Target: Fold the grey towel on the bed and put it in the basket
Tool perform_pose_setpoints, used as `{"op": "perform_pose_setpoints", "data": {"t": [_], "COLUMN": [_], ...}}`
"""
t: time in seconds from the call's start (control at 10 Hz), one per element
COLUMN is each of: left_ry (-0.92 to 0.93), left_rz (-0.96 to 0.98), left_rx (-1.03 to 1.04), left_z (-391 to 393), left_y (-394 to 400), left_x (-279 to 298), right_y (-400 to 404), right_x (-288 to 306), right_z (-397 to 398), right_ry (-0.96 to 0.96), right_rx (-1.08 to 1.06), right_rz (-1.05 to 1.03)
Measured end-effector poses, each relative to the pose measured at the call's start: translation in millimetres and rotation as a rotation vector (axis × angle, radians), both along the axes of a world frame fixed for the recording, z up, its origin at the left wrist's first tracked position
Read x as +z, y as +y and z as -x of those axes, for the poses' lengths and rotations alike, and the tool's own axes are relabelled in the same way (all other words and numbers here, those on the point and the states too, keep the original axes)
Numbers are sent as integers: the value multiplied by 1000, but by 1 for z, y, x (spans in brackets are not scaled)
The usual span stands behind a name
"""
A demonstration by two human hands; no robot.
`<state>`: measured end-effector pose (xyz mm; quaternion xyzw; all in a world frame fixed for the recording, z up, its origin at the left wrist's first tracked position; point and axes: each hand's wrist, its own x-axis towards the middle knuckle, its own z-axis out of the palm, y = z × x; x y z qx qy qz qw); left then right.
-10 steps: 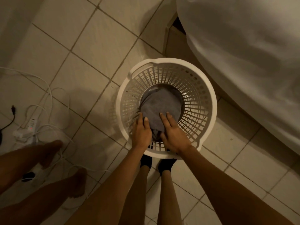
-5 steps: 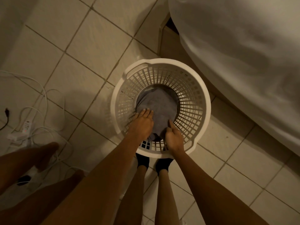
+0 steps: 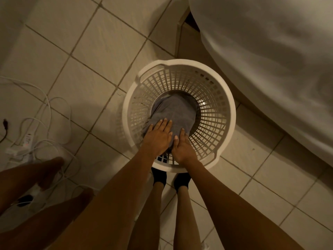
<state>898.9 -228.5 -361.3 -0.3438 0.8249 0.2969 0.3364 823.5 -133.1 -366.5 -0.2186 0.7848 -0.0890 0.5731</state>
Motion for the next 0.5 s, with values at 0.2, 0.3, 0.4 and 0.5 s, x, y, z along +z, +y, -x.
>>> {"op": "perform_pose_setpoints", "data": {"t": [0.2,0.3,0.4,0.5], "left_ry": [-10,0,-5,-8], "left_rz": [32,49,68,51], "left_rx": [-76,-143,-165,-129], "left_z": [6,7,5,0], "left_y": [-3,-3,-5,-5], "left_x": [8,20,35,53], "right_y": [-5,-8,-12,-11], "right_x": [8,20,39,59], "right_z": [9,18,24,27], "right_ry": [34,80,111,164], "right_rx": [55,137,191,195], "right_rz": [-19,-26,-19,-3]}}
